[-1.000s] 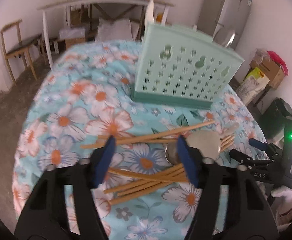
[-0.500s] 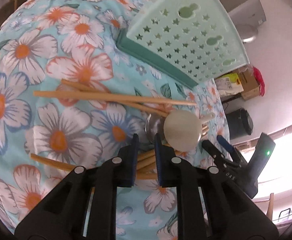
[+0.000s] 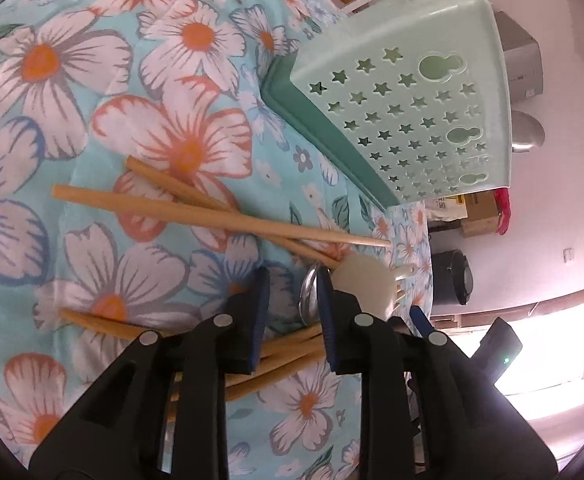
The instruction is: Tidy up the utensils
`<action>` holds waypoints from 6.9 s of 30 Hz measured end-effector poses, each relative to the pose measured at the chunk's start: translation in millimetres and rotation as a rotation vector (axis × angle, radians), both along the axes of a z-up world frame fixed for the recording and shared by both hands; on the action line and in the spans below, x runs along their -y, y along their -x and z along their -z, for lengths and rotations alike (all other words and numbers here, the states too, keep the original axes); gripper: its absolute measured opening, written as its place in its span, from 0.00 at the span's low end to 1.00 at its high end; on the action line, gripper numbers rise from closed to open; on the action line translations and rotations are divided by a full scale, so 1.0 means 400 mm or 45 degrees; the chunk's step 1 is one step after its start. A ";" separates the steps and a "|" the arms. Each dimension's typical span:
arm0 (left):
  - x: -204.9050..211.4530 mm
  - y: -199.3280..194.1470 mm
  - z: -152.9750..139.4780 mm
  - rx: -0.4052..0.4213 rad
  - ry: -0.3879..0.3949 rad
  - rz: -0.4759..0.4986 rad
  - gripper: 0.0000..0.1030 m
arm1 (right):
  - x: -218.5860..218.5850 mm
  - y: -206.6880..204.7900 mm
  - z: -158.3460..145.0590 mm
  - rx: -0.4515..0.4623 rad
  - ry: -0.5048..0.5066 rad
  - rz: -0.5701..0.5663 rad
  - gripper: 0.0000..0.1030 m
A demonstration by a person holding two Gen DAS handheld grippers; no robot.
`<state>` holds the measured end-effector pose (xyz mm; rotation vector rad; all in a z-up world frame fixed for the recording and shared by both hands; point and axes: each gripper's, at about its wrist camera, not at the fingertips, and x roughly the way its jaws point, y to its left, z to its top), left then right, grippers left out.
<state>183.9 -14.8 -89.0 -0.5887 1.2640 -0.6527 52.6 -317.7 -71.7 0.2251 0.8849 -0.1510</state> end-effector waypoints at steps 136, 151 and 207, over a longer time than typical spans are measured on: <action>-0.061 0.165 -0.558 1.071 -0.336 -0.195 0.02 | -0.002 -0.082 -0.358 0.564 -0.287 -0.376 0.04; 0.151 -0.041 -0.597 1.178 -0.682 -0.103 0.02 | 0.038 -0.048 -0.385 0.626 -0.315 -0.373 0.04; -0.090 0.177 -0.264 0.888 -0.585 -0.312 0.72 | 0.120 -0.225 -0.391 0.787 -0.380 -0.219 0.55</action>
